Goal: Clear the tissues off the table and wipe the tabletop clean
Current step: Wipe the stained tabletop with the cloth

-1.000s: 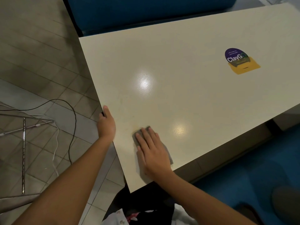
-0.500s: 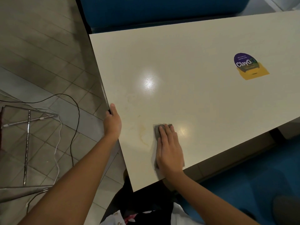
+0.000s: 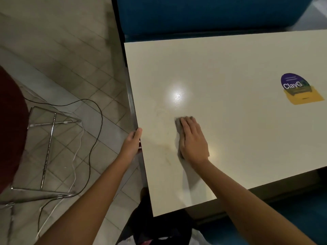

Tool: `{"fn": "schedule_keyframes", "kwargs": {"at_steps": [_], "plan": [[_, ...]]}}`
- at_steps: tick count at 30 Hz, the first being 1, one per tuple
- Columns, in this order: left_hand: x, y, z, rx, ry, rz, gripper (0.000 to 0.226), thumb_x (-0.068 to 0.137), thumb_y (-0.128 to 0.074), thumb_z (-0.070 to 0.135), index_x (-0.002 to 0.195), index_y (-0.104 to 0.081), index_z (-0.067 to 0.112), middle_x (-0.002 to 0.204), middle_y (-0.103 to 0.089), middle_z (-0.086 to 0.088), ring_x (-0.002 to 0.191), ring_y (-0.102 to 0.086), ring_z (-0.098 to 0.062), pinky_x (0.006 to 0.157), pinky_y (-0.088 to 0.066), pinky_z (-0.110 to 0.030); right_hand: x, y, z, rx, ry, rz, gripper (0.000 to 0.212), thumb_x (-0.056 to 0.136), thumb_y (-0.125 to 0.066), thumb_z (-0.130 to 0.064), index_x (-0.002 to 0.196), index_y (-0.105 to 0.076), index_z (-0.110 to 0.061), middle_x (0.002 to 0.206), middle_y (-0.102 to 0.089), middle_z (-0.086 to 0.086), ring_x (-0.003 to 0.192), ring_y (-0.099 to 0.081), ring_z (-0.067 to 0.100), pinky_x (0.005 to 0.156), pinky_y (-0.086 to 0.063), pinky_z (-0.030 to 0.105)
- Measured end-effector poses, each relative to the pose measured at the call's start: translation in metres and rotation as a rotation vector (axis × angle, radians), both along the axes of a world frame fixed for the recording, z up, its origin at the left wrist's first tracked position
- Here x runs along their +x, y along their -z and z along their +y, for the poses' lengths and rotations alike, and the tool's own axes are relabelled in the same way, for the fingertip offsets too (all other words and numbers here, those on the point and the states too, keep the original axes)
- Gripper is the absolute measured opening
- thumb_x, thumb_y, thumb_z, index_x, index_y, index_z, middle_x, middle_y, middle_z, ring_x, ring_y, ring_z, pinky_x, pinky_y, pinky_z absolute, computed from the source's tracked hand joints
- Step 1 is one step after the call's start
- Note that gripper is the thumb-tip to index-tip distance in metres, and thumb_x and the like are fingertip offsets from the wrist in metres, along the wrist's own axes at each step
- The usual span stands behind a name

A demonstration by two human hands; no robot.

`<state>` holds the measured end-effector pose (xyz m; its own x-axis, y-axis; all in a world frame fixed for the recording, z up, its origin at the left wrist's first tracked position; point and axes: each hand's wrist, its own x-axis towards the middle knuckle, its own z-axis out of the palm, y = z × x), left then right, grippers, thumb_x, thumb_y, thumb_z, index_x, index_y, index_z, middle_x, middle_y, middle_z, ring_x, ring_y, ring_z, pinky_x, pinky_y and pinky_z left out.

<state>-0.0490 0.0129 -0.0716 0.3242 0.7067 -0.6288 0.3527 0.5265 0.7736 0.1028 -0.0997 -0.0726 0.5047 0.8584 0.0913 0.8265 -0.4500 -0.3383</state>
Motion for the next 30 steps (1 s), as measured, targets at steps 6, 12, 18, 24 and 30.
{"fn": "schedule_keyframes", "kwargs": {"at_steps": [6,12,18,24,30], "plan": [[-0.002,0.002,0.002,-0.004,0.0,0.003,0.031,0.097,-0.042,0.039,0.114,-0.053,0.016,0.104,-0.062,-0.008,0.094,-0.06,-0.023,0.091,-0.047,-0.039,-0.034,-0.003,0.007,-0.052,-0.217,-0.082,0.049,0.09,-0.03,-0.025,0.131,-0.052,-0.007,0.135,-0.052,0.011,0.129,-0.044,0.029,0.109,-0.026,0.035],[-0.004,0.003,0.008,-0.054,-0.001,0.032,0.049,0.094,-0.047,0.041,0.132,-0.047,0.011,0.121,-0.06,-0.013,0.108,-0.059,-0.029,0.096,-0.048,-0.045,-0.017,-0.008,-0.011,-0.002,-0.587,0.028,0.045,0.087,-0.04,-0.017,0.13,-0.051,-0.013,0.134,-0.054,0.007,0.126,-0.047,0.024,0.103,-0.038,0.031],[-0.001,0.001,0.013,-0.096,-0.117,-0.065,0.034,0.098,-0.045,0.025,0.127,-0.05,0.011,0.112,-0.06,-0.013,0.088,-0.06,-0.02,0.071,-0.052,-0.027,0.036,-0.032,0.039,0.232,-0.178,0.254,0.053,0.085,-0.034,0.001,0.135,-0.046,-0.011,0.14,-0.045,0.008,0.13,-0.041,0.022,0.107,-0.029,0.021],[-0.003,0.009,0.013,-0.09,-0.134,-0.071,0.04,0.094,-0.051,0.031,0.133,-0.048,0.023,0.125,-0.06,-0.007,0.114,-0.057,-0.025,0.099,-0.045,-0.041,0.07,-0.017,0.093,0.087,-0.15,0.145,0.046,0.092,-0.032,-0.003,0.135,-0.045,-0.01,0.14,-0.043,0.009,0.131,-0.035,0.026,0.107,-0.027,0.031],[-0.002,0.012,0.011,-0.087,-0.144,-0.055,0.044,0.091,-0.055,0.037,0.133,-0.05,0.025,0.126,-0.06,-0.006,0.116,-0.056,-0.027,0.104,-0.041,-0.046,0.033,0.0,0.129,-0.06,-0.212,-0.053,0.051,0.089,-0.02,-0.024,0.128,-0.049,-0.009,0.13,-0.05,0.011,0.121,-0.041,0.033,0.099,-0.036,0.041]]}}
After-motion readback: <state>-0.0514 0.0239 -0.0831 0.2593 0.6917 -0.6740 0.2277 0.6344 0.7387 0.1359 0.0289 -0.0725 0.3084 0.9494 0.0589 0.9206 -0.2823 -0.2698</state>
